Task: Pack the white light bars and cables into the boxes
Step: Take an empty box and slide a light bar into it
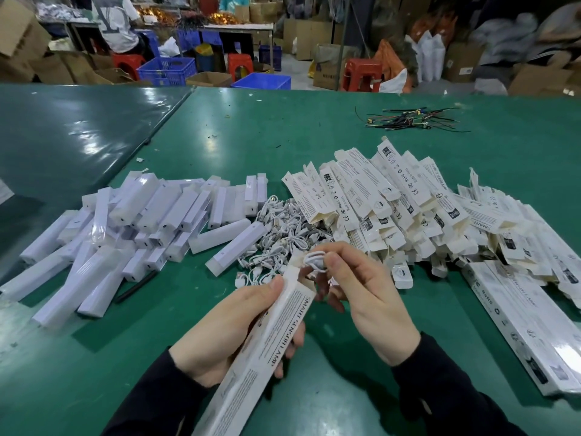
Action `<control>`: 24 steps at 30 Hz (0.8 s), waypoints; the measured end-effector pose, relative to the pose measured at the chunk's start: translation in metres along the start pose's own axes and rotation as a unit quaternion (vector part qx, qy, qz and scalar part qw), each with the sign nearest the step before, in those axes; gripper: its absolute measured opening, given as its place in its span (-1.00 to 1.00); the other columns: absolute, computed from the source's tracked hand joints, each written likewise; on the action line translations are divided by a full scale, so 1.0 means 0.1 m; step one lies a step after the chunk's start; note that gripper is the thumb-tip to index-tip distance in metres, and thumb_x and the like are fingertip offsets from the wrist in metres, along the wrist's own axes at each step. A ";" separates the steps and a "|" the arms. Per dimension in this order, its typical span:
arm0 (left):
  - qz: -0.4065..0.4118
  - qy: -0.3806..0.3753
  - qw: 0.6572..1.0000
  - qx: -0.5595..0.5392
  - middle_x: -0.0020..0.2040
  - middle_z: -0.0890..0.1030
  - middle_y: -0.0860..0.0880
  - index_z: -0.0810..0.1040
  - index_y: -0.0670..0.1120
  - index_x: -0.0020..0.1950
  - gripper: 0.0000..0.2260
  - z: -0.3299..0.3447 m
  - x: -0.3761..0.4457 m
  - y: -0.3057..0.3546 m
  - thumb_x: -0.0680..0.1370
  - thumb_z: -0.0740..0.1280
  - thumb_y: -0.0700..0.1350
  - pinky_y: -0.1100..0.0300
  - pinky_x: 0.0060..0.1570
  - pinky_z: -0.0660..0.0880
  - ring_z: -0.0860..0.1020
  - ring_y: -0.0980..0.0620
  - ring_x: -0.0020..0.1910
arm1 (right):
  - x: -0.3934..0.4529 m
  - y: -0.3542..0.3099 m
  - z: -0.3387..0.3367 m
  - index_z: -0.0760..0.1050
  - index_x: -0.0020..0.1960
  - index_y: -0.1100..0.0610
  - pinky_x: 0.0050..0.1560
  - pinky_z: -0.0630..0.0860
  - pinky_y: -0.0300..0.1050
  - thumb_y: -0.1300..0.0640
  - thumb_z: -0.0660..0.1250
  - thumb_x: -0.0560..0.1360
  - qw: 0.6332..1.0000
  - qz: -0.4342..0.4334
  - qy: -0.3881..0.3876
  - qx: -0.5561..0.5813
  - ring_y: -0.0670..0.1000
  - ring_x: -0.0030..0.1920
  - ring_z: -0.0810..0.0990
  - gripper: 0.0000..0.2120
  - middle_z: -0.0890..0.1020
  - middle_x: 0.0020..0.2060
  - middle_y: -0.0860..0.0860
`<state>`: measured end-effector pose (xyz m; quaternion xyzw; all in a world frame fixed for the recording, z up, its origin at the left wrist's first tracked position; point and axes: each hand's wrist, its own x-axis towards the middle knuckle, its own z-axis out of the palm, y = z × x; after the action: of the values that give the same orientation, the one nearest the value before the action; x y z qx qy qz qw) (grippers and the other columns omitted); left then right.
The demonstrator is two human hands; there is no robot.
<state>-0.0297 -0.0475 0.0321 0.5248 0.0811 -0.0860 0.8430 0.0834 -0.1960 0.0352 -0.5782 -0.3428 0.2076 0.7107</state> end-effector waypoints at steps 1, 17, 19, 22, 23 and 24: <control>-0.001 0.000 1.000 -0.002 -0.28 0.59 -0.20 0.65 -0.15 -0.01 -0.63 0.00 0.00 0.00 0.54 0.25 0.14 0.16 -0.49 0.54 0.55 -0.05 -0.43 | 0.00 0.00 0.00 0.57 0.00 0.12 -0.43 0.33 -0.32 0.05 0.23 0.57 1.000 0.000 0.001 0.003 -0.12 -0.37 0.47 -0.81 0.62 -0.26 -0.04; 0.036 -0.001 0.999 -0.008 -0.20 0.55 -0.25 0.44 0.15 0.17 -0.85 0.05 0.01 -0.03 0.60 0.23 0.03 0.13 -0.56 0.53 0.52 -0.10 -0.48 | 0.03 0.01 -0.17 0.66 -0.06 0.18 -0.17 0.48 -0.27 0.20 0.37 0.53 0.984 0.028 -0.097 -0.145 -0.13 -0.24 0.56 -0.90 0.66 -0.25 -0.05; 0.021 -0.002 1.000 -0.003 -0.19 0.56 -0.26 0.42 0.10 0.21 -0.82 0.05 0.01 -0.04 0.61 0.23 0.02 0.14 -0.56 0.52 0.53 -0.10 -0.49 | 0.04 -0.01 -0.18 0.66 -0.05 0.20 -0.08 0.53 -0.21 0.22 0.40 0.50 0.982 0.044 -0.110 -0.147 -0.08 -0.18 0.59 -0.92 0.68 -0.22 0.06; 0.009 -0.012 1.000 -0.011 -0.18 0.56 -0.29 0.39 0.06 0.25 -0.79 0.05 0.00 -0.04 0.62 0.24 0.01 0.15 -0.58 0.51 0.53 -0.10 -0.50 | 0.04 -0.03 -0.16 0.66 -0.15 0.18 -0.26 0.51 -0.28 0.22 0.47 0.39 0.989 0.105 -0.078 -0.066 -0.09 -0.30 0.58 -0.95 0.66 -0.34 0.10; 0.005 -0.015 1.000 -0.012 -0.17 0.56 -0.29 0.39 0.07 0.24 -0.78 0.05 0.00 -0.04 0.60 0.25 0.02 0.15 -0.58 0.51 0.53 -0.10 -0.51 | 0.04 -0.03 -0.16 0.67 -0.22 0.14 -0.32 0.47 -0.32 0.17 0.48 0.34 0.990 0.119 -0.065 -0.048 -0.12 -0.37 0.55 -0.95 0.66 -0.38 0.04; 0.002 -0.018 1.000 -0.013 -0.17 0.56 -0.30 0.40 0.07 0.24 -0.76 0.05 0.00 -0.04 0.58 0.26 0.02 0.15 -0.58 0.51 0.53 -0.10 -0.51 | 0.04 -0.03 -0.15 0.67 -0.26 0.12 -0.35 0.44 -0.35 0.14 0.48 0.31 0.989 0.127 -0.062 -0.037 -0.14 -0.40 0.52 -0.95 0.65 -0.40 0.00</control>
<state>-0.0304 -0.0537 0.0311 0.5120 0.0664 -0.0925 0.8514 0.0964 -0.2041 0.0378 -0.6290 -0.3172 0.3193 0.6338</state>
